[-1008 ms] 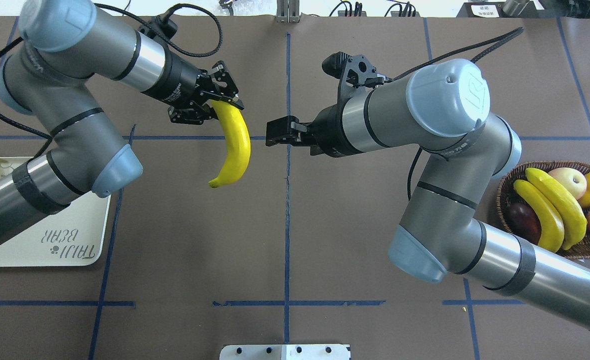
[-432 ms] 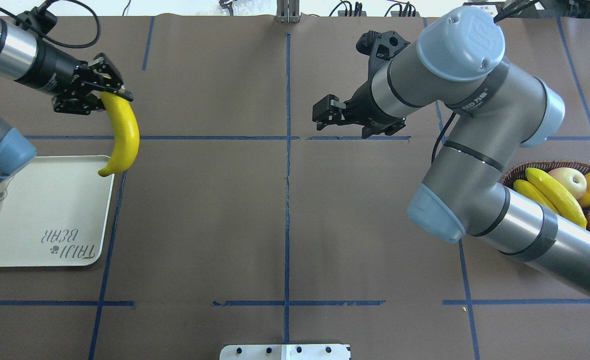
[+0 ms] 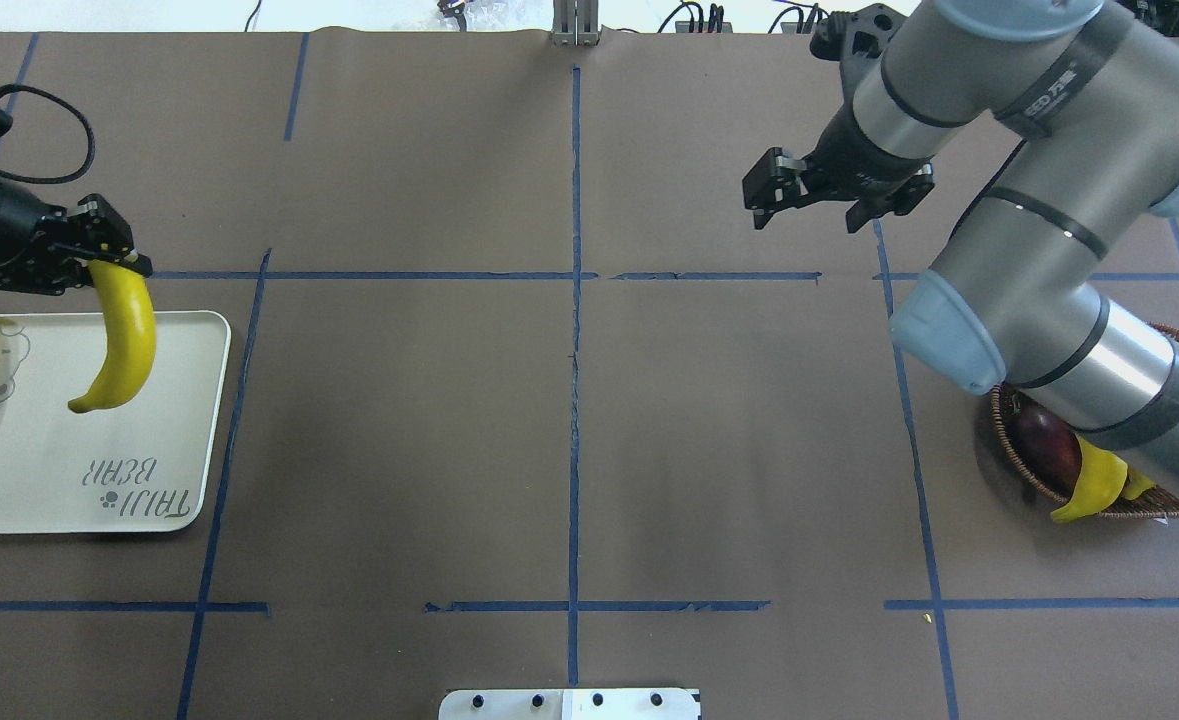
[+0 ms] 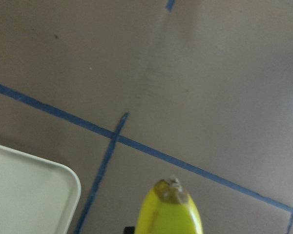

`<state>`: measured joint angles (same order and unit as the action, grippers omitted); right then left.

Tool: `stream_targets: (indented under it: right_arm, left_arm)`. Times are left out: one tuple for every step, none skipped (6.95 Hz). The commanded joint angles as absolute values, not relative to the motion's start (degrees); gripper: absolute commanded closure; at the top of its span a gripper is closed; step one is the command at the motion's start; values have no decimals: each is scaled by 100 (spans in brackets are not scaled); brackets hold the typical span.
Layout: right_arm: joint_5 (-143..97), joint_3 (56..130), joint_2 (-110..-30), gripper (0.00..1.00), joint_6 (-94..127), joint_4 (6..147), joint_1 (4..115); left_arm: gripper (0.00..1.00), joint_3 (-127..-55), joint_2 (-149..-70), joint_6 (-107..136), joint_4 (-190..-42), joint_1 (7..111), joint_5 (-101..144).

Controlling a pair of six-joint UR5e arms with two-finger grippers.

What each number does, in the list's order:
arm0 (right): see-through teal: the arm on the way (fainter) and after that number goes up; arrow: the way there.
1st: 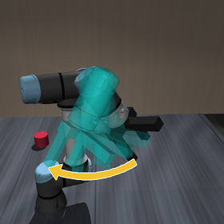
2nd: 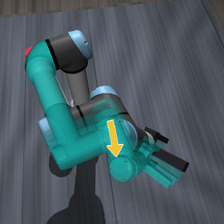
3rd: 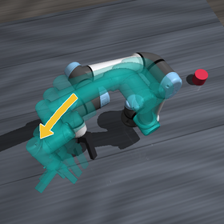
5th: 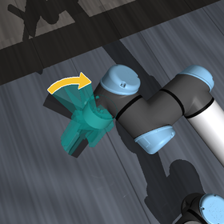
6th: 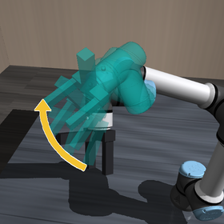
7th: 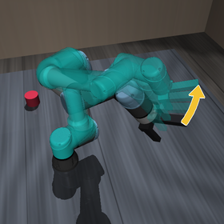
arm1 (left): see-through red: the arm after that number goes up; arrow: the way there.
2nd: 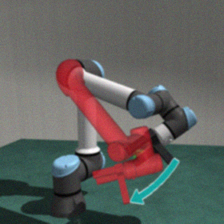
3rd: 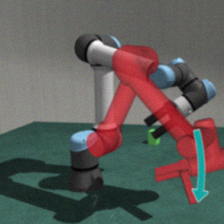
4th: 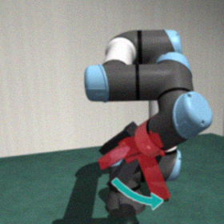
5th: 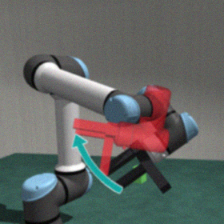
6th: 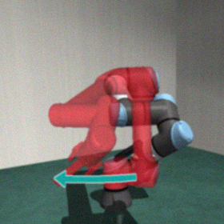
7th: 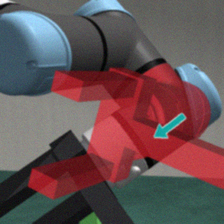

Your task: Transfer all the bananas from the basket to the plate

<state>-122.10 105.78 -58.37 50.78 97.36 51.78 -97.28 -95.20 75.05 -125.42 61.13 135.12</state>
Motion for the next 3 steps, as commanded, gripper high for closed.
stream_targets:
  right_arm:
    - [-12340,10582,-6264,0,3776,10054,5746]
    - [-12340,10573,-6397,0,3449,10055,5861]
    - [-12340,10573,-6398,0,3437,10055,5880]
  left_arm:
    - [100,-9703,-8757,6614,-12542,6100,13195]
    - [100,-9599,-8702,6557,-12533,6065,13071]
    - [100,-9450,-8666,6365,-12542,6073,13069]
